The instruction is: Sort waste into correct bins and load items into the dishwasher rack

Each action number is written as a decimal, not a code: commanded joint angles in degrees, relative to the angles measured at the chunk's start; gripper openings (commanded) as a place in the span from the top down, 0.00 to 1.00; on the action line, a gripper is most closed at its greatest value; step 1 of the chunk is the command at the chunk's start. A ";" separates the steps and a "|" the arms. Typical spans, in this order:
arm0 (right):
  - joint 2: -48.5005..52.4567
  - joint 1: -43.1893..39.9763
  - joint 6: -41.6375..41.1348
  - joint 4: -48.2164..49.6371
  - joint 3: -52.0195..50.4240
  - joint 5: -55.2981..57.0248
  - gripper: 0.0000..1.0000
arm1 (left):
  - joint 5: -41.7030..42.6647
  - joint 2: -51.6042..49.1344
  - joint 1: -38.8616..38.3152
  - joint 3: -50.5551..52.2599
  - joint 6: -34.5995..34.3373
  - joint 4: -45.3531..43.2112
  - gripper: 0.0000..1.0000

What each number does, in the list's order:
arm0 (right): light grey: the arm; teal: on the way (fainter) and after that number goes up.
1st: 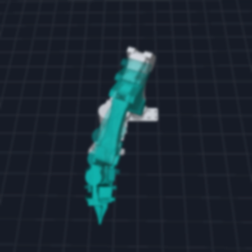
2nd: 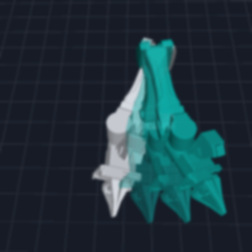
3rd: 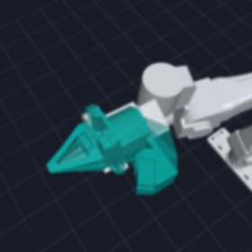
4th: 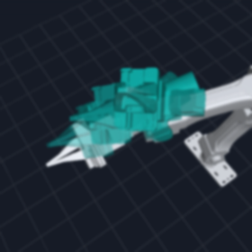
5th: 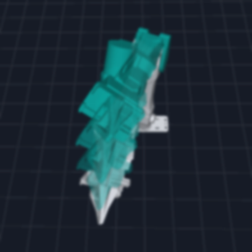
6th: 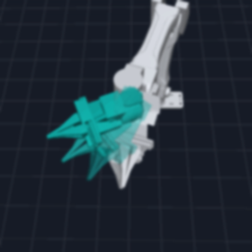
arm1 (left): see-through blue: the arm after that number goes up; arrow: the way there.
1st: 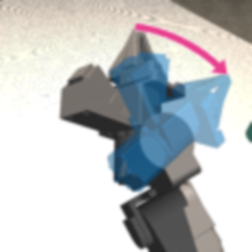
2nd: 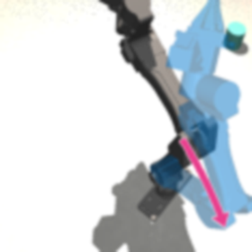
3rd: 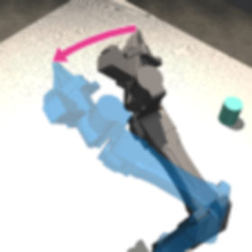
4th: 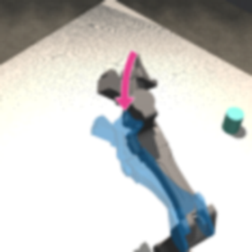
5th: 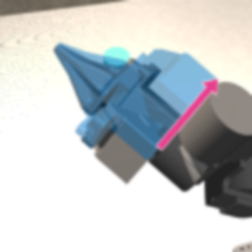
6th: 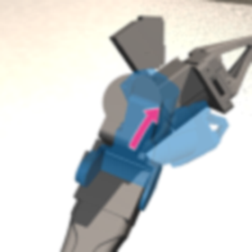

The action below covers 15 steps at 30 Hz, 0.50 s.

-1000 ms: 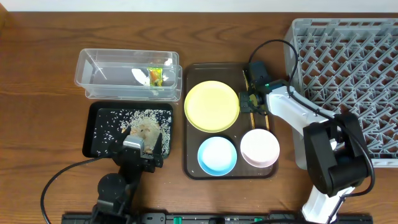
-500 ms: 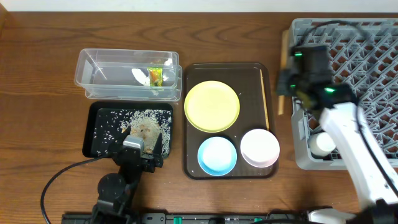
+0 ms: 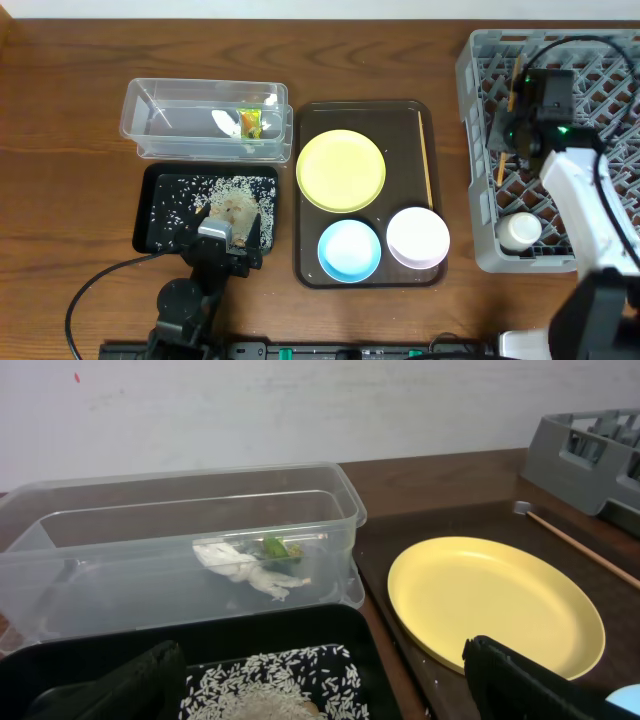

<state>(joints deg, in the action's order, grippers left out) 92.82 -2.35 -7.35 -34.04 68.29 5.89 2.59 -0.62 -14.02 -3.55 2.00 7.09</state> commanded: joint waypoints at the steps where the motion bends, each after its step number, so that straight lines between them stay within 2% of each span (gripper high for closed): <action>1: 1.55 -0.04 2.14 1.57 0.35 0.52 0.90 | -0.90 0.39 0.24 1.57 0.98 0.48 0.09; 2: 1.33 0.17 2.12 1.84 0.46 -0.37 0.67 | -0.90 0.39 0.24 1.57 0.98 0.48 0.09; 4: 0.26 0.74 2.03 1.51 1.01 -1.60 0.43 | -0.90 0.39 0.24 1.57 0.98 0.48 0.09; 5: -0.48 1.05 1.77 1.38 1.22 -2.32 0.38 | -0.90 0.39 0.24 1.57 0.98 0.48 0.09; 7: -2.62 2.14 1.64 1.05 1.33 -5.55 0.34 | -0.90 0.39 0.24 1.57 0.98 0.48 0.09; 12: -8.07 7.85 1.62 -1.81 1.33 -16.35 0.37 | -0.90 0.39 0.24 1.57 0.98 0.48 0.09; 15: -8.02 12.70 1.64 -3.26 1.16 -16.33 0.38 | -0.90 0.39 0.24 1.57 0.98 0.48 0.09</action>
<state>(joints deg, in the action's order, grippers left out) 85.06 6.61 -5.89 -36.47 68.62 -6.07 2.59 -0.62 -14.02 -3.55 2.00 7.09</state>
